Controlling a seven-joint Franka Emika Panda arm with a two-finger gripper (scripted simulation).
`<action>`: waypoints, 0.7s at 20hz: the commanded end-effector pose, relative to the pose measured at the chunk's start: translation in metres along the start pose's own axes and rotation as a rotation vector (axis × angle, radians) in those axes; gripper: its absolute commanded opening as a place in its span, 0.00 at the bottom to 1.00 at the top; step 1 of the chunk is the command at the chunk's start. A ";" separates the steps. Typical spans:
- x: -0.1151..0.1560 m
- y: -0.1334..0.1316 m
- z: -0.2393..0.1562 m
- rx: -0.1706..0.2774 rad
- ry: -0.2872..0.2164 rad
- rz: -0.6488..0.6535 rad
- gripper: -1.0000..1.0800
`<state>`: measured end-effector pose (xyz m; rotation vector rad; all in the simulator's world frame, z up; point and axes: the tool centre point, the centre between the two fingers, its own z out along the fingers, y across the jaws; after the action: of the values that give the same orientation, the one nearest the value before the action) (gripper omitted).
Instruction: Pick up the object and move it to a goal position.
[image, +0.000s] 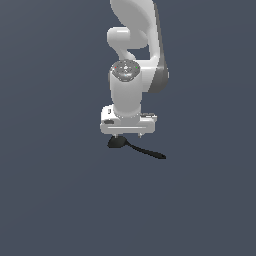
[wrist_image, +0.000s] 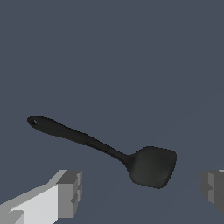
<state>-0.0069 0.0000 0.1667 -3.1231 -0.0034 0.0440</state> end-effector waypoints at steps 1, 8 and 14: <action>0.000 0.000 0.000 0.000 0.000 0.000 0.96; -0.003 0.002 0.003 -0.015 -0.015 -0.007 0.96; -0.003 0.003 0.003 -0.021 -0.022 0.002 0.96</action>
<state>-0.0103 -0.0026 0.1637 -3.1424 -0.0033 0.0768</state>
